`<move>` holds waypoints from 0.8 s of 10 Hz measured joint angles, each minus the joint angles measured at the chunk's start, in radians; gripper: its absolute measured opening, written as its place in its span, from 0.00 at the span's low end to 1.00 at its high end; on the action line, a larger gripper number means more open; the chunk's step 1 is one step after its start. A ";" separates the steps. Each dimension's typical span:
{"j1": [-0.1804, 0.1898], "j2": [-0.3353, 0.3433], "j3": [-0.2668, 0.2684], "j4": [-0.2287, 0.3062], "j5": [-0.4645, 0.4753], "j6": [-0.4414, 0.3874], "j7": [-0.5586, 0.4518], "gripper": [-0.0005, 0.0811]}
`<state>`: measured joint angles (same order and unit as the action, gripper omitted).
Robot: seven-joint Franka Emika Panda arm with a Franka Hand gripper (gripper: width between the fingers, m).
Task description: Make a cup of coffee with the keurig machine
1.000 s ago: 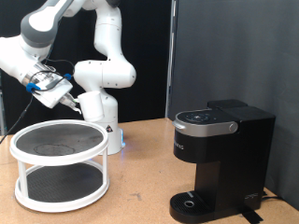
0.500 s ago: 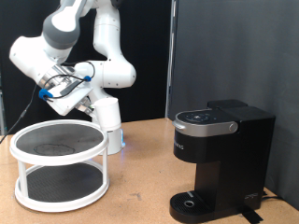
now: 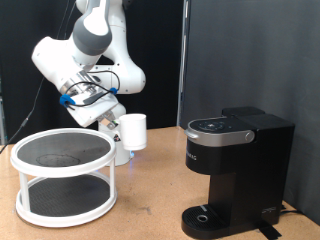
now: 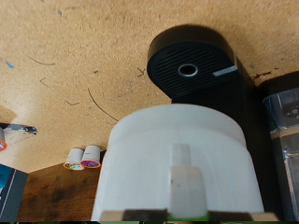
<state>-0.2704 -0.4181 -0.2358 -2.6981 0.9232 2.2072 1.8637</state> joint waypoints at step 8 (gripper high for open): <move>0.034 0.109 0.053 0.041 0.020 0.064 0.007 0.02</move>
<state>-0.2360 -0.3088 -0.1827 -2.6573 0.9429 2.2712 1.8707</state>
